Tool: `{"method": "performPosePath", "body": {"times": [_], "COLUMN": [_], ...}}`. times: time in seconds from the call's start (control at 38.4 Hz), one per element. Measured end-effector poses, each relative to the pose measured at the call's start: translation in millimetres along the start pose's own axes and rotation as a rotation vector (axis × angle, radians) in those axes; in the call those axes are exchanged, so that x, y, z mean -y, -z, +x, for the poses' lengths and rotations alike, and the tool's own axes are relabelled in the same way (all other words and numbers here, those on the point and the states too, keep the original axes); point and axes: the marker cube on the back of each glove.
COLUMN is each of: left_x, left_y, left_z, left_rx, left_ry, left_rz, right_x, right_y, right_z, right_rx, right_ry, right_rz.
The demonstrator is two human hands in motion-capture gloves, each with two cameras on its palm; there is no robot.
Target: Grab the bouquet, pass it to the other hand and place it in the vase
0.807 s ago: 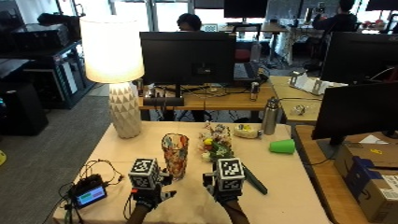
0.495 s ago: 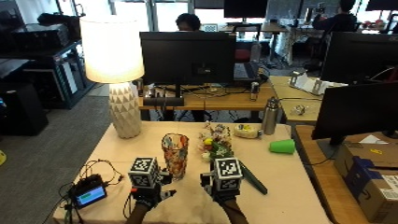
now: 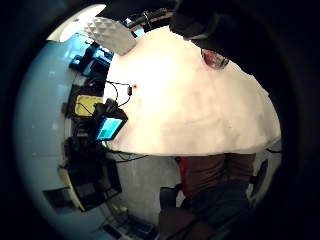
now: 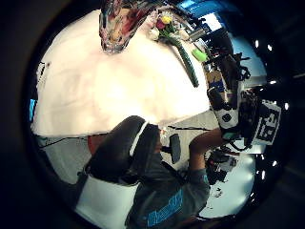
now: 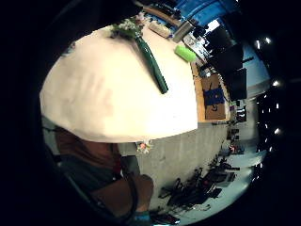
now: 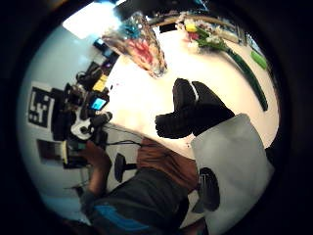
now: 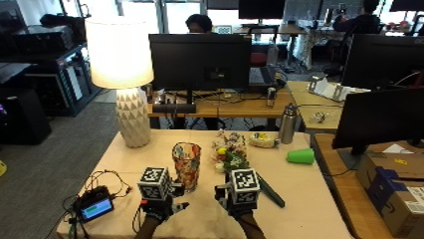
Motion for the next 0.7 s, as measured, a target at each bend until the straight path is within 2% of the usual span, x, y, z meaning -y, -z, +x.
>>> {"method": "performPosePath", "body": {"times": [0.26,0.44,0.7], "left_x": [11,-1,9], "left_y": [-5,6,-5], "left_z": [0,8,3], "left_rx": [-0.007,-0.012,-0.004], "left_ry": [-0.014,-0.006,-0.011], "left_rz": [0.029,0.020,0.041], "right_x": [-4,-1,21], "right_y": [5,0,-30], "right_z": [30,66,131], "right_rx": [-0.002,0.014,0.038], "right_ry": [-0.040,-0.097,-0.224], "right_rz": [0.009,0.024,0.017]}}
